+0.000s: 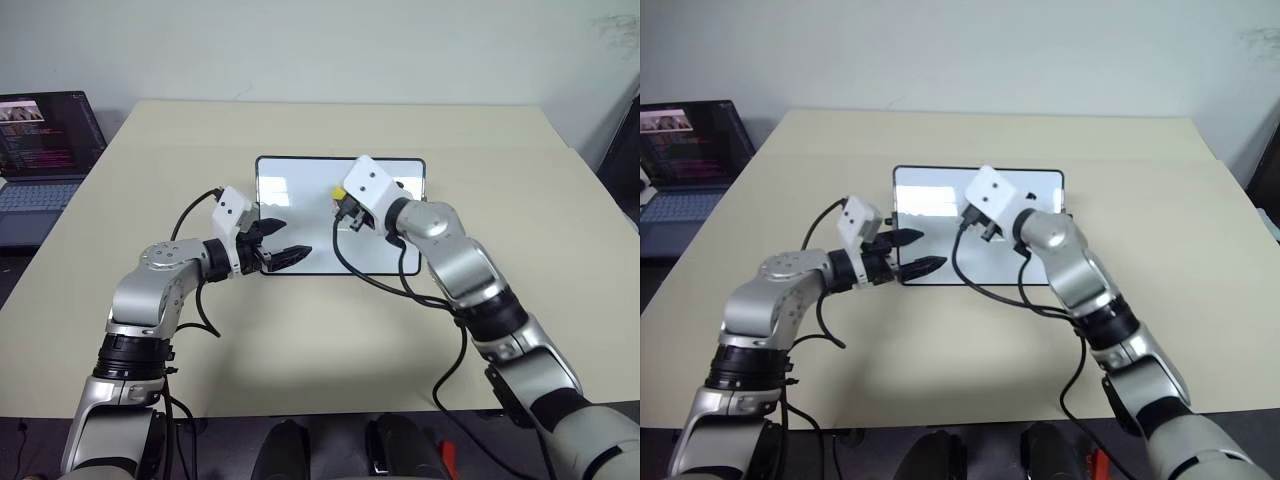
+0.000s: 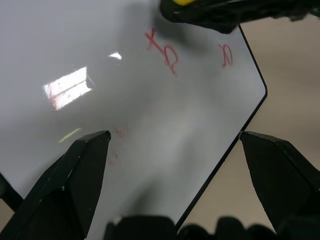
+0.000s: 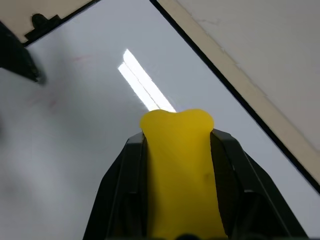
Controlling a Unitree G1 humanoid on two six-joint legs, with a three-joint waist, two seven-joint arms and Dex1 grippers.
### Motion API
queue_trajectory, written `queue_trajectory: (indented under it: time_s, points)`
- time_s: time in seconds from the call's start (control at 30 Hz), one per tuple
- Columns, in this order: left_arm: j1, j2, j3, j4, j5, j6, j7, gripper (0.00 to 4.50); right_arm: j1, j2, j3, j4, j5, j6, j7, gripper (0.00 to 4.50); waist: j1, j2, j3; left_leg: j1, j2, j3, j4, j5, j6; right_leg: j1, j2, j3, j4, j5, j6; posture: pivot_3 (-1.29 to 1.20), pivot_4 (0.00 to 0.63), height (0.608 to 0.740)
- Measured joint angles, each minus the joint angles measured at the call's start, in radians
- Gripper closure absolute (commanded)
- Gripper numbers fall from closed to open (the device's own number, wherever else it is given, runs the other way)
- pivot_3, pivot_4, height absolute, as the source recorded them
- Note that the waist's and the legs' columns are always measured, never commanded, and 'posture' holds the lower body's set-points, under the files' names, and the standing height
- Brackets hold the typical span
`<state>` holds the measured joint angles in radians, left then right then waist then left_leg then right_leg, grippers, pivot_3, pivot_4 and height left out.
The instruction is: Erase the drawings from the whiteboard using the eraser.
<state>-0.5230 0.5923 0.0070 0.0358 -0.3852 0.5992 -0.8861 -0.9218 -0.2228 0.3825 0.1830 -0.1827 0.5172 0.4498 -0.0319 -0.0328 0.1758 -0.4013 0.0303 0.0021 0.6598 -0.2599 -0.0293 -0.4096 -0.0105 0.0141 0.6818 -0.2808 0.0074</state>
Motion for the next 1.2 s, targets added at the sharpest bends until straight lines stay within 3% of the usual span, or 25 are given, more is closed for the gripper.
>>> queue_trajectory:
  time_s: [0.13, 0.4, 0.73, 1.0, 1.2]
  points:
    - [0.000, 0.000, -0.001, -0.002, 0.000, 0.000, 0.001, 0.00, -0.028, 0.011, 0.033, 0.124, -0.037, -0.095, 0.001, 3.15, 0.000, 0.000, 0.000, -0.001, 0.000, 0.000, 0.000, 0.000, 0.000, 0.000, -0.002, 0.000, 0.000, 0.000, 0.000, 0.00, 0.150, 0.740]
    - [0.011, 0.002, -0.001, -0.040, -0.002, 0.005, 0.003, 0.00, 0.035, -0.021, 0.091, 0.099, -0.081, -0.143, 0.100, 3.15, 0.000, 0.000, 0.000, 0.004, -0.001, 0.000, 0.002, 0.000, 0.000, 0.004, -0.002, -0.001, 0.003, 0.001, 0.001, 0.00, 0.150, 0.740]
    - [0.042, 0.004, -0.002, -0.060, -0.003, 0.012, 0.001, 0.00, -0.027, -0.023, 0.030, 0.187, -0.112, -0.185, 0.007, 3.15, 0.001, 0.000, 0.000, 0.005, -0.001, 0.000, 0.003, 0.002, 0.001, 0.003, -0.002, 0.000, 0.006, 0.003, 0.000, 0.00, 0.150, 0.740]
    - [0.052, 0.004, -0.003, -0.068, -0.003, 0.024, 0.000, 0.00, 0.042, -0.042, 0.094, 0.110, -0.116, -0.157, 0.166, 3.15, 0.000, 0.000, 0.000, 0.005, -0.001, 0.000, 0.003, 0.002, 0.001, 0.004, -0.002, 0.000, 0.007, 0.003, 0.000, 0.00, 0.150, 0.740]
    - [0.053, 0.004, -0.003, -0.073, -0.003, 0.025, 0.000, 0.00, 0.023, -0.032, 0.083, 0.144, -0.133, -0.185, 0.092, 3.15, 0.000, 0.000, 0.000, 0.007, -0.001, 0.000, 0.003, 0.003, 0.002, 0.004, -0.002, 0.000, 0.008, 0.003, 0.000, 0.00, 0.150, 0.740]
